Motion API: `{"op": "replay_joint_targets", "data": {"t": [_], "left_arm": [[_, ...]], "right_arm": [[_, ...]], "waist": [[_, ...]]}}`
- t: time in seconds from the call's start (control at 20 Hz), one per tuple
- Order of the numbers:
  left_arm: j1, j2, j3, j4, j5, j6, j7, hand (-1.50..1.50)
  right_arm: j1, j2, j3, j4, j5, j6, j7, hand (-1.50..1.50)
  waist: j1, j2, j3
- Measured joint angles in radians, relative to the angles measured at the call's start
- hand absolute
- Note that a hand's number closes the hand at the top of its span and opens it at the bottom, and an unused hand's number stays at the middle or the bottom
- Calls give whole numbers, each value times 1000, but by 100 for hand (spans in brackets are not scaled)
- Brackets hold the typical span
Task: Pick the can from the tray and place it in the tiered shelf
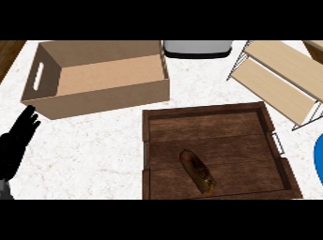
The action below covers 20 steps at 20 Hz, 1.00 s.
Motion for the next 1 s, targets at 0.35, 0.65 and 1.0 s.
{"op": "replay_joint_targets", "data": {"t": [0.35, 0.65, 1.0], "left_arm": [[38, -18, -5, -23, -14, 9, -9, 0], [57, -9, 14, -23, -3, 1, -10, 0], [98, -12, 39, -27, 0, 14, -19, 0]], "right_arm": [[59, -66, -80, -286, -133, 111, 95, -150], [113, -179, -209, -544, -246, 299, 228, -150], [219, -257, -440, -706, -473, 475, 244, -150]], "waist": [[-10, -4, 0], [-37, -14, -1], [-81, -29, -1]]}}
